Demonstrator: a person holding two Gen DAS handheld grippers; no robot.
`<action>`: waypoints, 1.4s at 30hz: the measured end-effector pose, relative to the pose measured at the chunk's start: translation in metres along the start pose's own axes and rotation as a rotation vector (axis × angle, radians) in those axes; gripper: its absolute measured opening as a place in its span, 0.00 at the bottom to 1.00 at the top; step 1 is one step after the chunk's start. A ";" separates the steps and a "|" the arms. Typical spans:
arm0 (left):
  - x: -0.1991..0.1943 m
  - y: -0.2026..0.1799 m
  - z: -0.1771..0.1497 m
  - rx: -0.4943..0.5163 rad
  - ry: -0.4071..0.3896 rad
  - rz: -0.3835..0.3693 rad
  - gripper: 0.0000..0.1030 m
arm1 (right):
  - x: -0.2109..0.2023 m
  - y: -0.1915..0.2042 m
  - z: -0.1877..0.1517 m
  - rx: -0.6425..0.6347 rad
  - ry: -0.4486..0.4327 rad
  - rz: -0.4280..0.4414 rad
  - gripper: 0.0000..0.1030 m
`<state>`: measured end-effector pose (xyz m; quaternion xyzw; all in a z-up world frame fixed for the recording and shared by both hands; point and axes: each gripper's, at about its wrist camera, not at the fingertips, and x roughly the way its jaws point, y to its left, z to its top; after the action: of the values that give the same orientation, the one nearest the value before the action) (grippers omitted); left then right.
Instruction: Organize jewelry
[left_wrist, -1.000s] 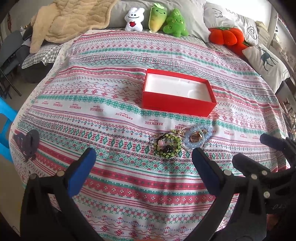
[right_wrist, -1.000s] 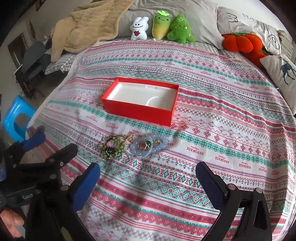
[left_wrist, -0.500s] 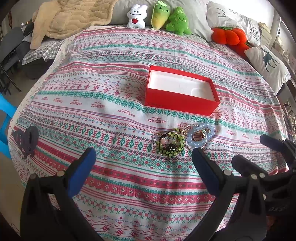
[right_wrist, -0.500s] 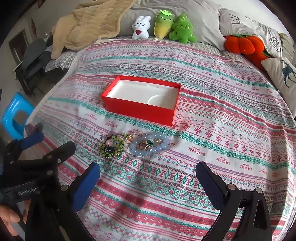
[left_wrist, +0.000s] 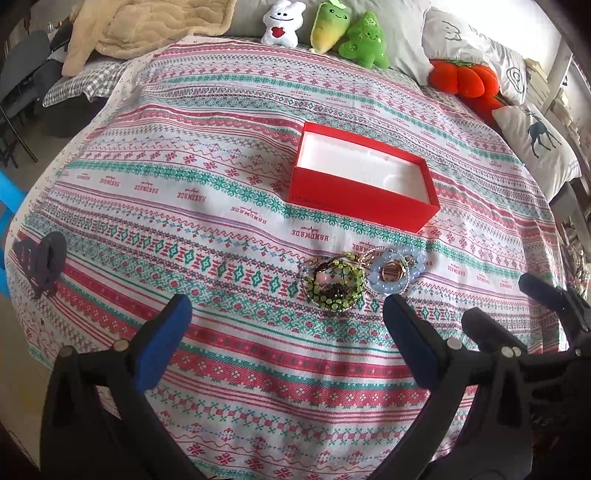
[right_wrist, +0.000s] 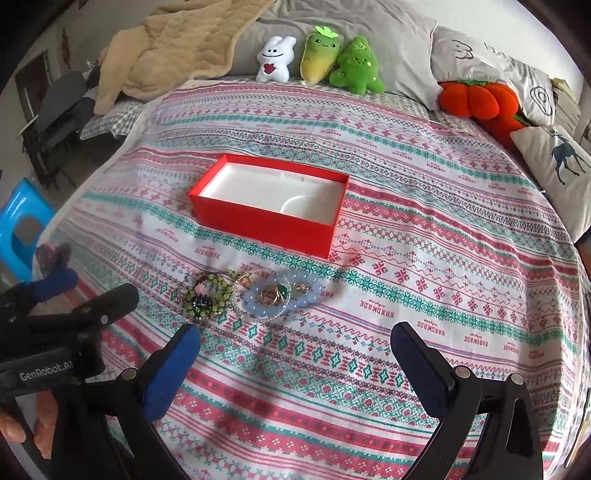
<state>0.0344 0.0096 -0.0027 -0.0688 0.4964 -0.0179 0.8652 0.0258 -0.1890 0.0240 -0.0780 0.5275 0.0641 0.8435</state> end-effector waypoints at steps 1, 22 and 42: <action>0.000 -0.001 0.000 0.003 0.001 -0.002 1.00 | 0.000 0.000 0.000 -0.002 0.001 0.007 1.00; 0.015 0.003 0.005 -0.031 0.053 -0.057 0.95 | 0.015 -0.002 0.001 -0.018 0.056 0.025 1.00; 0.093 0.013 0.017 -0.117 0.290 -0.161 0.48 | 0.081 -0.057 0.033 0.271 0.212 0.154 0.32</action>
<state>0.0957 0.0154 -0.0758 -0.1553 0.6089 -0.0678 0.7750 0.1007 -0.2364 -0.0308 0.0705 0.6217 0.0481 0.7786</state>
